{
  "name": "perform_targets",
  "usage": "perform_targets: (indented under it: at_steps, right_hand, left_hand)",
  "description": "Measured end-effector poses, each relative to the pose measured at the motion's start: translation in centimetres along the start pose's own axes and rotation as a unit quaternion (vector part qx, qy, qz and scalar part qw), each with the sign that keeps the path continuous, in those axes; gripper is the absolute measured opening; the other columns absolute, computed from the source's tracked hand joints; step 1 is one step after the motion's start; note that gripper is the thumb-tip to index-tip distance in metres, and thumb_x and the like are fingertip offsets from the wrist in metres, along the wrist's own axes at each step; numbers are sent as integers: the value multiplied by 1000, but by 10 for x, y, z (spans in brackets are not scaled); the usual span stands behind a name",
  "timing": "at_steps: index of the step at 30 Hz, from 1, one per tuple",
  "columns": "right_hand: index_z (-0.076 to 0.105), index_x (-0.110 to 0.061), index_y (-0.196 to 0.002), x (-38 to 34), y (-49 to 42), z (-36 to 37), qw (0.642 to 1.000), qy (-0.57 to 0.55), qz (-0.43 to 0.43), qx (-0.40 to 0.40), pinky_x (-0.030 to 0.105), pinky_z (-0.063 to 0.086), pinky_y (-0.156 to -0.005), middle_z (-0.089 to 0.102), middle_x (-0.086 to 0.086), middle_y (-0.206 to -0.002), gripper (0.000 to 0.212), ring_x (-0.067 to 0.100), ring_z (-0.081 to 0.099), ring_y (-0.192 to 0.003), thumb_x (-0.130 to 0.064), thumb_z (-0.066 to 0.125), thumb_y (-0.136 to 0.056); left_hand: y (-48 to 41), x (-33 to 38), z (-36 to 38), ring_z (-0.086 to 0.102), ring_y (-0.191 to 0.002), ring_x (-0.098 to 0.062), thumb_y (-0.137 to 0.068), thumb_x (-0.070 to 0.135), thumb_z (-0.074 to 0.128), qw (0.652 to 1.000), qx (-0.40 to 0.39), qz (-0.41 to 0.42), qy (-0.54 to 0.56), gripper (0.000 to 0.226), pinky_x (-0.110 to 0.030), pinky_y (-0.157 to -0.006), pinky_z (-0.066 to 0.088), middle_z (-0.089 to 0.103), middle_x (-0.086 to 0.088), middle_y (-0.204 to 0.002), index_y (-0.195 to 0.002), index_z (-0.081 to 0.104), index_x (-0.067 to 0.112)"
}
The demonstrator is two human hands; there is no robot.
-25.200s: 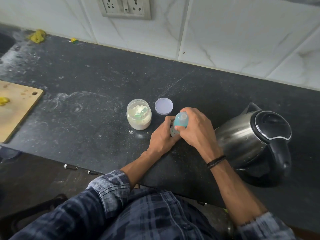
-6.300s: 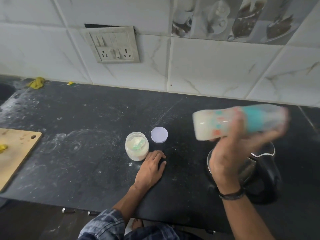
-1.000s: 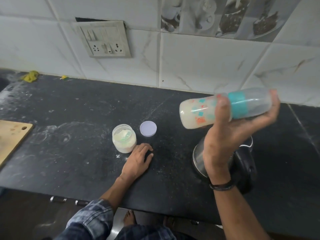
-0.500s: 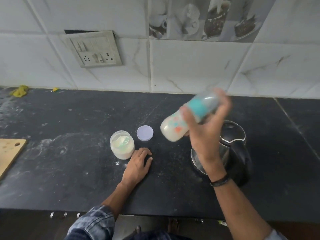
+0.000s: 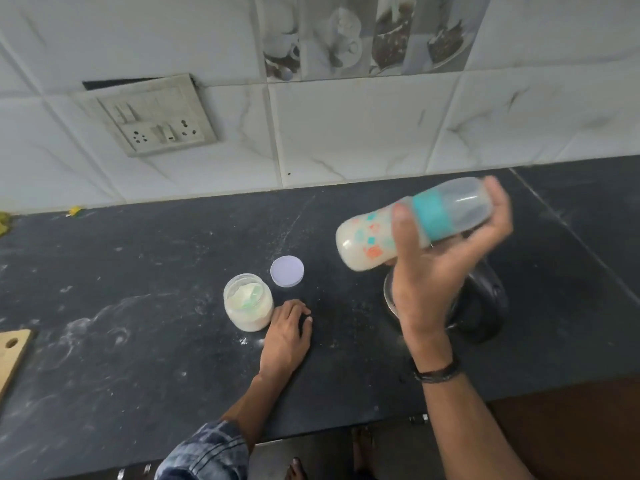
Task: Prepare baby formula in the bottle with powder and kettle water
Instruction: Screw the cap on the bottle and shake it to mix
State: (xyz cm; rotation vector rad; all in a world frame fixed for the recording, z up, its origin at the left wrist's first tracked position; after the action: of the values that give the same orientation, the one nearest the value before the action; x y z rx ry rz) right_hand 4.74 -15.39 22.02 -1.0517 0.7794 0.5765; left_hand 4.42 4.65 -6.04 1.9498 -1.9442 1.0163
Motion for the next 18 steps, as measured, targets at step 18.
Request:
perform_targets:
  at_steps: [18]
  right_hand:
    - [29, -9, -140, 21, 23, -8, 997, 71, 10, -37, 26, 59, -82, 57, -14, -123, 78, 7, 69, -97, -10, 82, -83]
  left_hand:
    - [1, 3, 0, 53, -92, -24, -94, 9, 65, 1000, 5, 17, -13, 10, -37, -90, 45, 58, -2, -108, -102, 60, 11]
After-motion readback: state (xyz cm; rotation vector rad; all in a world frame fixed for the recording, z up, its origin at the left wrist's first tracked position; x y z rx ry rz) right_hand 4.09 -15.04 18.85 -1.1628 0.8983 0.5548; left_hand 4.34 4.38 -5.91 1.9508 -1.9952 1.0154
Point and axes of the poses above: each hand's wrist, its own y-axis away from the middle knuckle, its own z-axis out of the palm, x = y × z, the point moved 5 cm from there along -y, towards the middle knuckle
